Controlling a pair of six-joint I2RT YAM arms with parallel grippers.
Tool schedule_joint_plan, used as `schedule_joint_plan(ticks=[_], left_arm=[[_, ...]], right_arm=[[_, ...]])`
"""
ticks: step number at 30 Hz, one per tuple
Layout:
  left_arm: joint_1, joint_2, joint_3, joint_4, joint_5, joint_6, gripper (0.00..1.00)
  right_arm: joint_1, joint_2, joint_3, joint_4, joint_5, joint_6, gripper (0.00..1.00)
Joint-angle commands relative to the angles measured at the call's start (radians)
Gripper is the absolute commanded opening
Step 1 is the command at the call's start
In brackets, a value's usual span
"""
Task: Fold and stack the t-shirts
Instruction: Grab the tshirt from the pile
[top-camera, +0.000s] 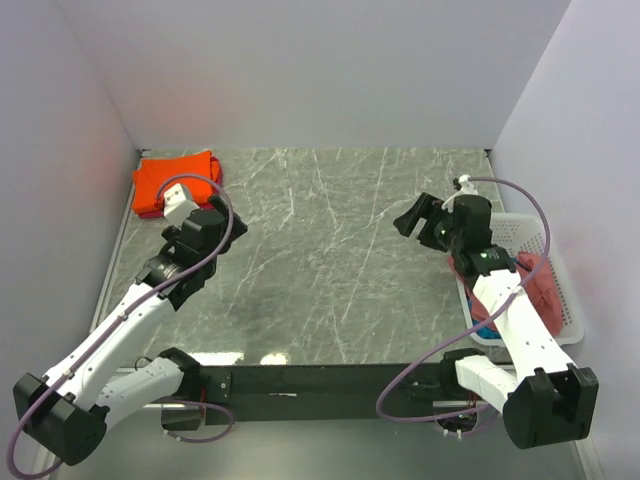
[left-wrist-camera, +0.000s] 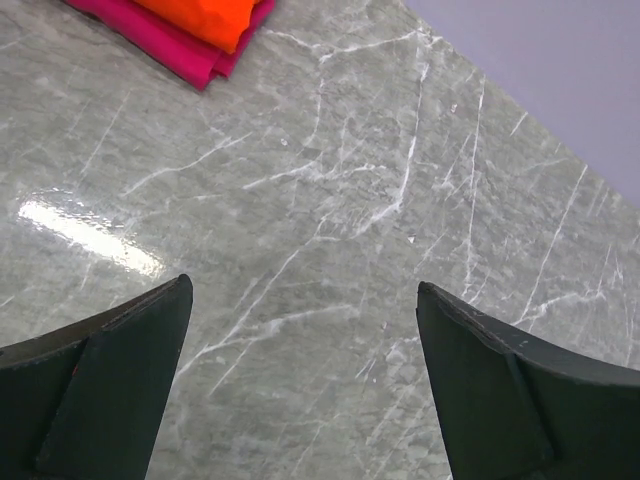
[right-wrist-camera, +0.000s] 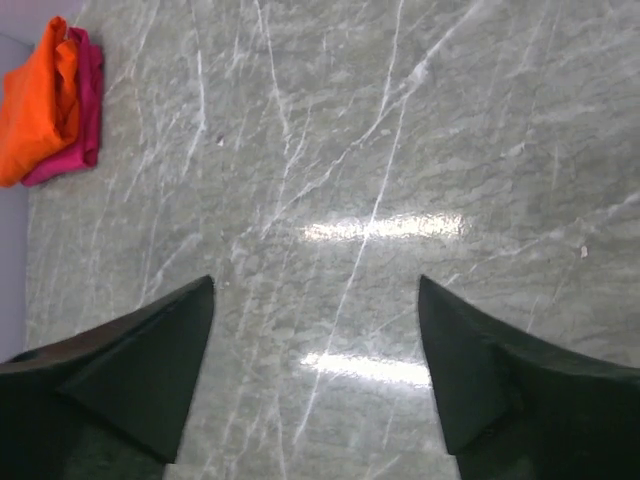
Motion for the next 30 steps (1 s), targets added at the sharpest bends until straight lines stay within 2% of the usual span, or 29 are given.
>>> schedule_joint_plan(ticks=[1,5,6,7,8,9,10,11,13,17,23,25,30], left_arm=[[0.001,-0.048,-0.017,0.033,-0.038,-0.02,0.99],[0.001,-0.076,-0.066,0.088,-0.003,-0.003,0.99],[0.001,-0.079,-0.071,0.096,0.003,-0.002,1.0],[0.002,-0.079,-0.072,0.101,0.017,0.003,0.99],[0.001,-0.077,-0.075,0.113,0.028,0.007,0.99],[0.001,-0.074,-0.075,0.116,0.036,0.01,0.99],[0.001,-0.063,-0.074,0.12,0.051,0.016,0.99],[0.001,-0.057,-0.072,0.121,0.054,0.021,0.99],[0.001,-0.034,-0.065,0.11,0.051,0.017,0.99],[0.001,-0.001,-0.052,0.12,0.08,0.029,0.99],[0.001,0.049,-0.035,0.128,0.117,0.033,0.99],[0.001,0.064,-0.031,0.122,0.126,0.032,0.99],[0.001,0.082,-0.023,0.102,0.138,0.023,0.99]], right_arm=[[-0.008,-0.007,0.127,-0.044,0.063,0.0,0.91],[-0.01,0.04,0.255,-0.228,0.283,0.019,0.97],[-0.011,0.05,0.276,-0.274,0.351,0.039,0.98],[-0.022,0.059,0.311,-0.367,0.485,0.089,1.0],[-0.042,0.079,0.322,-0.405,0.515,0.109,1.0],[-0.072,0.083,0.325,-0.431,0.516,0.123,1.0],[-0.182,0.086,0.309,-0.449,0.45,0.135,1.0],[-0.239,0.083,0.289,-0.448,0.412,0.14,1.0],[-0.403,0.073,0.219,-0.428,0.353,0.151,1.0],[-0.632,0.076,0.112,-0.379,0.264,0.103,1.0],[-0.77,0.175,0.04,-0.322,0.316,0.059,0.98],[-0.783,0.229,0.031,-0.272,0.26,0.038,0.9],[-0.786,0.34,0.029,-0.23,0.192,0.059,0.81]])
